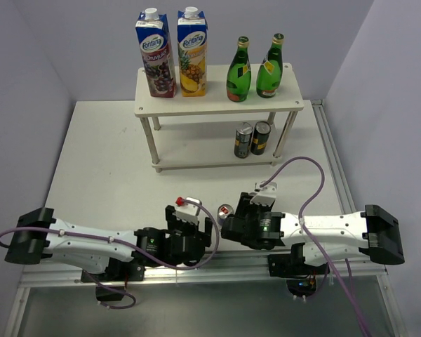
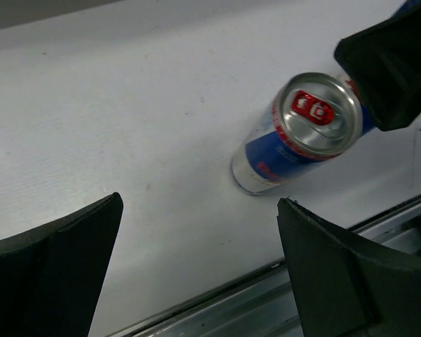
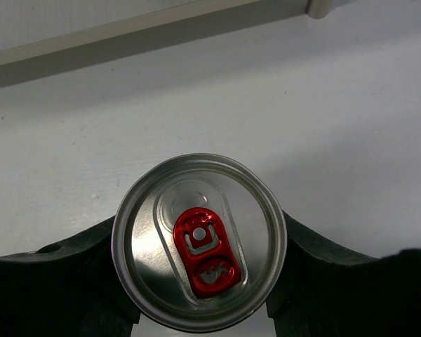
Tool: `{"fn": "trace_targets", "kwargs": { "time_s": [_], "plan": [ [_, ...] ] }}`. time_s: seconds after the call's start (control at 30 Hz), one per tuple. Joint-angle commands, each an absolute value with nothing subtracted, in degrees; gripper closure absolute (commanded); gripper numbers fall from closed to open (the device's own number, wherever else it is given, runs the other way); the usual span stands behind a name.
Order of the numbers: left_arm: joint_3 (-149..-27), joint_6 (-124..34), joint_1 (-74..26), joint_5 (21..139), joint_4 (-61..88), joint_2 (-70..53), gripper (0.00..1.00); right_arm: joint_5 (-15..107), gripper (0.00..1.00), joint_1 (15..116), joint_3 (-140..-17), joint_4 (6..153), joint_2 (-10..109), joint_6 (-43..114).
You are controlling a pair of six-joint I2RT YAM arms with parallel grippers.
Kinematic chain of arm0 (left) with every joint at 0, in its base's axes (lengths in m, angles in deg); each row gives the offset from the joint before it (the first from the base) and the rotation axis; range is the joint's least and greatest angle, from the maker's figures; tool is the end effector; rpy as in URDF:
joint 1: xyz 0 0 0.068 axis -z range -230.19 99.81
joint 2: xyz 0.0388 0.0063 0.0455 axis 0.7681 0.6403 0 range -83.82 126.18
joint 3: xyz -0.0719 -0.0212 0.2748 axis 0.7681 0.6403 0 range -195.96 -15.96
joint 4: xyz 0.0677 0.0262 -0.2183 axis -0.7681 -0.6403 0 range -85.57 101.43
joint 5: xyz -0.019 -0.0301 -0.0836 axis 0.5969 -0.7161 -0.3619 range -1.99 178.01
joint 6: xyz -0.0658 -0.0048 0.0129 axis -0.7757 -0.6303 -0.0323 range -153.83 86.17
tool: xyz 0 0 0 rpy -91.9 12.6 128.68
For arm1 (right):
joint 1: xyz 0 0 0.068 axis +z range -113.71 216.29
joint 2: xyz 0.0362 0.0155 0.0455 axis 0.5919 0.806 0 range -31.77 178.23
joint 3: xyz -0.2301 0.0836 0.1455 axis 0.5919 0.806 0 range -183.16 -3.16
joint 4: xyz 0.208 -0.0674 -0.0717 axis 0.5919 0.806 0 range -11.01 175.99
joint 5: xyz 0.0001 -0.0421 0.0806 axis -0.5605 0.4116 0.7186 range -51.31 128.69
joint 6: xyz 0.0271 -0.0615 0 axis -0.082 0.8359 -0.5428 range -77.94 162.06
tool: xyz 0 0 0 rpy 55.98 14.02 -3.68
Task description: Place and organize the beverage onto the shelf
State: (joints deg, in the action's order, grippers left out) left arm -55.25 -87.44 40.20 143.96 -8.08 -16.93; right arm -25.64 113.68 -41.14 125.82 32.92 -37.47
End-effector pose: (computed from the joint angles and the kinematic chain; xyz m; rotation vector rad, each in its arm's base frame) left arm 0.0431 -0.1975 0.2468 0.2322 2.0042 -0.4135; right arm 0.0788 0.1311 0.2288 0.2183 1.9874 0.0317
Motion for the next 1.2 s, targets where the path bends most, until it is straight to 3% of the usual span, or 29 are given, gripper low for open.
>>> {"fn": "trace_targets", "kwargs": {
  "time_s": [0.0,0.17,0.93,1.07,1.17],
  "plan": [
    [-54.55,-83.50,41.39,144.88,5.26,-14.49,0.01,-27.49,1.00,112.76,-40.51,119.33,30.90,-31.51],
    [-52.79,-77.61,41.66,141.19,18.43,-11.67,0.01,-28.01,1.00,112.58,-41.83,121.08,32.65,-32.47],
    [-54.37,-67.50,39.64,137.50,42.36,6.35,0.01,-28.54,1.00,111.62,-41.13,120.91,31.43,-32.91],
    [-55.95,-66.62,38.67,138.46,43.07,9.16,0.07,-28.28,1.00,111.35,-40.60,120.03,30.63,-32.12],
    [-56.13,-66.18,38.32,138.55,43.95,10.74,0.19,-28.28,1.00,111.18,-40.69,119.95,30.63,-32.03]
  ]
}}
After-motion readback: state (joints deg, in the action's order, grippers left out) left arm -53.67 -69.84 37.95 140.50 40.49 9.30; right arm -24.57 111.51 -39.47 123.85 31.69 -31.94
